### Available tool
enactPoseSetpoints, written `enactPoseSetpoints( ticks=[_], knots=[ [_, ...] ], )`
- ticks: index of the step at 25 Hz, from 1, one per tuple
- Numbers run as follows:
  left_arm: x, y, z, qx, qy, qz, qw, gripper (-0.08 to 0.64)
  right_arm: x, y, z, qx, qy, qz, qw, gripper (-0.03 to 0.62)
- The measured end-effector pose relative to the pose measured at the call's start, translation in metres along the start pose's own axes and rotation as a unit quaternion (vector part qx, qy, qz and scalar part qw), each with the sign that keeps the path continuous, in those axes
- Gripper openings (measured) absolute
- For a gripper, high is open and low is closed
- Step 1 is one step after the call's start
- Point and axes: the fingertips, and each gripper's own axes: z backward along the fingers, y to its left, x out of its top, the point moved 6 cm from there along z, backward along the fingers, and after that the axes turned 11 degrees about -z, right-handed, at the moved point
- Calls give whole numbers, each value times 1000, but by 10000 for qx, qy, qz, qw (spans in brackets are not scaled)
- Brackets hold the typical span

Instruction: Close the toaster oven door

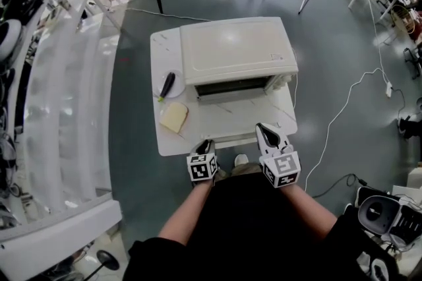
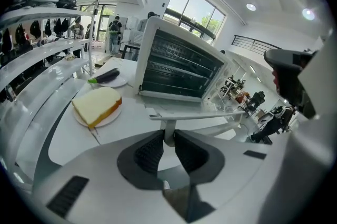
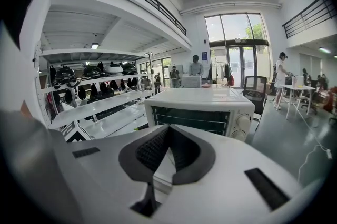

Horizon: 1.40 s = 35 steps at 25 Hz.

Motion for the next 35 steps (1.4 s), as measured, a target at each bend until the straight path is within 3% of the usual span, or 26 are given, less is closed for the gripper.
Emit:
enactPoseSetpoints(
  ticks=[13, 27, 35],
  knots=[
    [14, -4, 9, -59, -181, -182, 9997, 81, 18, 0, -4, 19, -456, 25, 9990, 21],
    [31, -3, 16, 29, -425, 160, 9990, 83, 19, -4, -10, 166, -454, -47, 9988, 21],
    [54, -7, 24, 222, -1076, 160, 9938, 81, 24, -12, -10, 133, -425, -1, 9990, 21]
  ],
)
